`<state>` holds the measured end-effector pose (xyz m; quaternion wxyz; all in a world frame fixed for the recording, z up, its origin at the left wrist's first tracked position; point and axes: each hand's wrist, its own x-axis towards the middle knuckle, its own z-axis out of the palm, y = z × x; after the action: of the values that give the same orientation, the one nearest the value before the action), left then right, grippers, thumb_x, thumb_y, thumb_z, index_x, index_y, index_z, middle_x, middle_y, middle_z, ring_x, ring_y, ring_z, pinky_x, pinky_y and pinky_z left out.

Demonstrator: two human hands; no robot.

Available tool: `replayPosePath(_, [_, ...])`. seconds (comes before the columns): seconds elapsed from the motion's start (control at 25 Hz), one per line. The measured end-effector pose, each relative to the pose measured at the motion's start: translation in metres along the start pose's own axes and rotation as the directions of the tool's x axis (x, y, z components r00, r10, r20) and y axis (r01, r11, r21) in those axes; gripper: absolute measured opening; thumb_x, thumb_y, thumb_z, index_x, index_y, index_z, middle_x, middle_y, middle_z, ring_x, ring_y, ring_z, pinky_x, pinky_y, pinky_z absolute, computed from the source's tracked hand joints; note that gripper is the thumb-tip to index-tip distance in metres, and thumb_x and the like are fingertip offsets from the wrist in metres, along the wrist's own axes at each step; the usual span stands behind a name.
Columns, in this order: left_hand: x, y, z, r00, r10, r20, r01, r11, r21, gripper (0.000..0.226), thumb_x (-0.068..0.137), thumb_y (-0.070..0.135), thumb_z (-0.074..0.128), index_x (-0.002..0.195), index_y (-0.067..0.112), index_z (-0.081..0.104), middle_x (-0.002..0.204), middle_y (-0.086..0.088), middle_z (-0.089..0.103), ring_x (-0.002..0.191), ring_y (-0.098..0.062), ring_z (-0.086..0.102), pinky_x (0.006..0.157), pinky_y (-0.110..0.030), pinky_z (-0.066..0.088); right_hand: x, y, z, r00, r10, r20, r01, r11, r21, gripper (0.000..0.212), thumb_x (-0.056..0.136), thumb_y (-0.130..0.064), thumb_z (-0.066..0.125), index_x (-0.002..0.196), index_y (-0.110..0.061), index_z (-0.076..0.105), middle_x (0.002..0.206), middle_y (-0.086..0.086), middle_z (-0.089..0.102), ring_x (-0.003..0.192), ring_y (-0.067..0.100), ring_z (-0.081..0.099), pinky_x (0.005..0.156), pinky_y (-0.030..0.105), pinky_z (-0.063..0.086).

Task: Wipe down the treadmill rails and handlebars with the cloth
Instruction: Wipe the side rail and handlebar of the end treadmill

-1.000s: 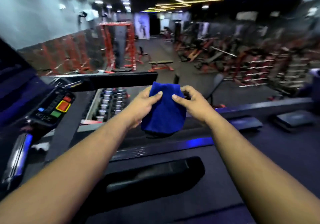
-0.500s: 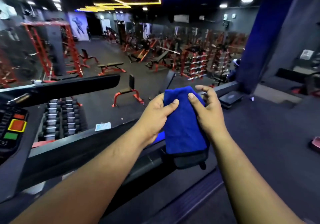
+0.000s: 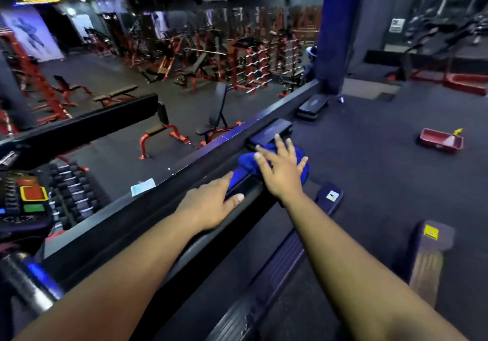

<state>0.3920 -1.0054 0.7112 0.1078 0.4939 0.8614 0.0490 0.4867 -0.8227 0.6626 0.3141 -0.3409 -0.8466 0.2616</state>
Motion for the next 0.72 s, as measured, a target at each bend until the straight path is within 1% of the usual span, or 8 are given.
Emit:
replayPosePath(0.08, [-0.034,-0.017,0.012,0.997,0.075,0.018,-0.076,0.995,0.063,0.075,0.096,0.067,0.027,0.158,0.030,0.009,0.164,0.006,0.022,0.147,-0.019,0.031,0.116,-0.050,0.031,-0.001,-0.003,0.001,0.978,0.198,-0.069,-0.182,0.963,0.198,0.039,0.099,-0.052,0.038,0.129,-0.041,0.060,0.165,-0.010,0.014,0.152,0.014,-0.002,0.113,0.072,0.010])
replayPosePath(0.16, [-0.058,-0.028,0.020,0.993,0.121,-0.006,-0.121,0.992,0.029,0.076,0.093,0.068,0.017,0.158,0.031,0.004,0.166,0.008,0.013,0.151,-0.012,0.020,0.120,-0.051,0.024,-0.037,-0.026,0.016,0.958,0.259,-0.123,-0.220,0.939,0.263,0.039,0.099,-0.039,0.039,0.132,-0.035,0.059,0.165,-0.009,0.016,0.152,0.014,0.001,0.113,0.065,0.022])
replayPosePath(0.28, [-0.063,-0.030,0.022,0.986,0.162,-0.031,-0.163,0.986,-0.034,0.070,0.097,0.061,0.018,0.158,0.033,-0.001,0.167,0.010,0.001,0.153,-0.007,0.004,0.123,-0.050,0.014,-0.104,-0.043,0.027,0.980,0.159,-0.120,-0.135,0.973,0.187,0.042,0.098,-0.041,0.040,0.139,-0.042,0.050,0.163,-0.013,0.021,0.151,0.013,0.009,0.105,0.049,0.024])
replayPosePath(0.4, [-0.055,-0.027,0.022,0.982,0.186,0.006,-0.186,0.982,0.007,0.066,0.101,0.055,0.022,0.157,0.034,-0.005,0.166,0.012,-0.010,0.153,-0.008,-0.008,0.123,-0.053,0.005,-0.076,-0.008,0.010,0.997,-0.014,-0.075,0.009,0.997,-0.073,0.046,0.096,-0.055,0.040,0.141,-0.049,0.043,0.163,-0.011,0.020,0.152,0.014,0.005,0.111,0.064,0.008])
replayPosePath(0.44, [-0.053,-0.027,0.022,0.982,0.188,0.017,-0.188,0.982,0.014,0.065,0.102,0.054,0.022,0.157,0.035,-0.005,0.166,0.012,-0.011,0.152,-0.008,-0.010,0.123,-0.053,0.004,-0.053,0.002,0.006,0.996,0.029,-0.079,-0.031,0.999,-0.017,0.043,0.096,-0.054,0.043,0.139,-0.048,0.045,0.164,-0.009,0.017,0.153,0.015,0.000,0.111,0.070,0.002])
replayPosePath(0.52, [-0.050,-0.026,0.022,0.984,0.178,0.017,-0.178,0.984,0.002,0.062,0.103,0.051,0.023,0.157,0.037,-0.003,0.166,0.012,-0.010,0.152,-0.007,-0.009,0.124,-0.051,0.005,-0.021,0.007,0.009,0.967,0.222,-0.128,-0.183,0.948,0.259,0.038,0.097,-0.045,0.047,0.135,-0.045,0.052,0.166,-0.008,0.009,0.153,0.017,-0.008,0.112,0.075,0.001])
replayPosePath(0.6, [-0.049,-0.024,0.022,0.984,0.174,0.042,-0.173,0.985,-0.013,0.061,0.103,0.049,0.024,0.157,0.037,-0.001,0.166,0.013,-0.009,0.152,-0.007,-0.008,0.124,-0.049,0.005,-0.038,-0.012,0.032,0.902,0.400,-0.164,-0.274,0.822,0.499,0.050,0.093,-0.050,0.048,0.142,-0.043,0.045,0.167,-0.007,-0.002,0.152,0.016,-0.011,0.118,0.065,0.000])
replayPosePath(0.72, [-0.048,-0.026,0.020,0.984,0.171,0.042,-0.169,0.985,-0.038,0.064,0.098,0.055,0.020,0.157,0.039,-0.001,0.165,0.015,-0.009,0.152,-0.006,-0.007,0.125,-0.047,0.006,-0.108,-0.057,0.066,0.926,0.365,-0.100,-0.242,0.774,0.585,0.080,0.083,-0.070,0.045,0.153,-0.047,0.013,0.166,-0.003,-0.014,0.149,0.007,-0.020,0.119,0.043,-0.005])
